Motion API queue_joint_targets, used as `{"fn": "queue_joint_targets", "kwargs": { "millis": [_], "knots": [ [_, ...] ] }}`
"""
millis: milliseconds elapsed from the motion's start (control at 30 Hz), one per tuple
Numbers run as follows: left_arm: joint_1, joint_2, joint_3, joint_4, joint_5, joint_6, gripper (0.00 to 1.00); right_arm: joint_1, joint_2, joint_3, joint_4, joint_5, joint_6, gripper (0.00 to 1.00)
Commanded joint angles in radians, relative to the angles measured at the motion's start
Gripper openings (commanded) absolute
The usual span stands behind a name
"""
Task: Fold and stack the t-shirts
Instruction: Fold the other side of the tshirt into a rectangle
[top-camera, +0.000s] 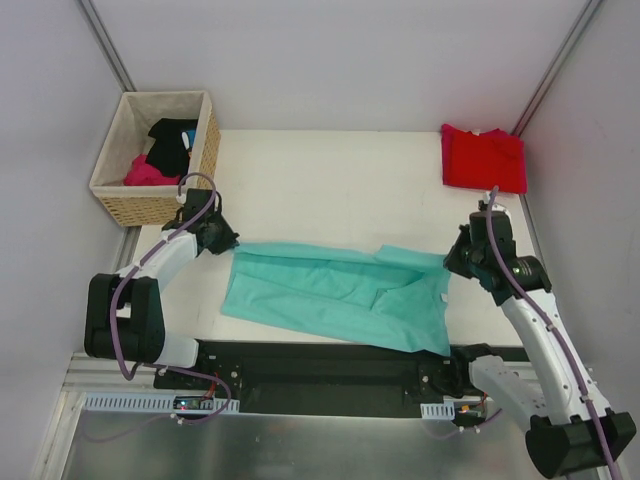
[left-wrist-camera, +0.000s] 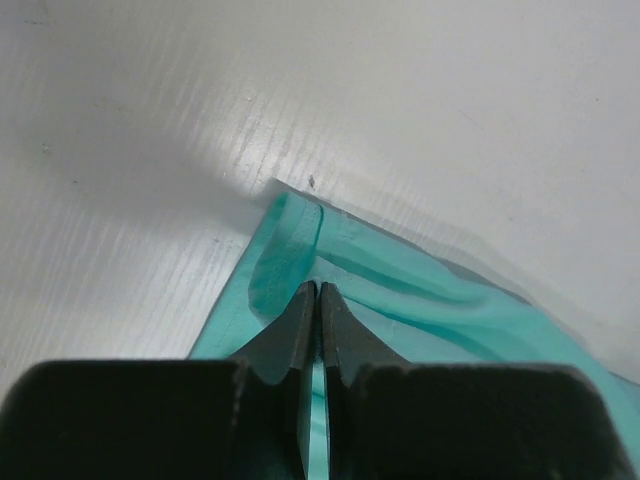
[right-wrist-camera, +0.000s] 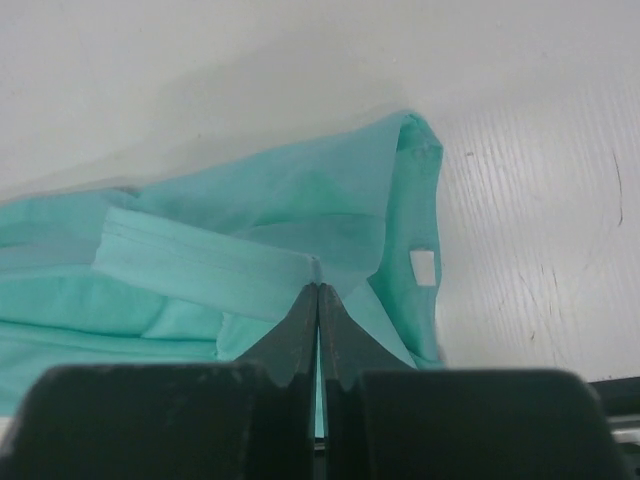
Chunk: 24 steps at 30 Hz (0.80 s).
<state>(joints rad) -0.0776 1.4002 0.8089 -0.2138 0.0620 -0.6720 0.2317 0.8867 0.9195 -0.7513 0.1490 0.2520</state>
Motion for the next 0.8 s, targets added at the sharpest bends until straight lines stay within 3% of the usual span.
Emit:
{"fn": "queue_joint_targets", "kwargs": {
  "millis": [0,400,767],
  "knots": [
    [0.004,-0.014,-0.008,0.005,-0.057,-0.008,0.00,0.044,-0.110,-0.082,-0.077,0.003,0.047,0.01],
    [0.004,0.003,-0.008,0.005,-0.057,-0.009,0.00,0.215,-0.235,-0.186,-0.161,0.093,0.158,0.01],
    [0.004,-0.124,-0.126,0.004,-0.057,-0.041,0.00,0.277,-0.282,-0.205,-0.243,0.147,0.208,0.00]
  ]
}}
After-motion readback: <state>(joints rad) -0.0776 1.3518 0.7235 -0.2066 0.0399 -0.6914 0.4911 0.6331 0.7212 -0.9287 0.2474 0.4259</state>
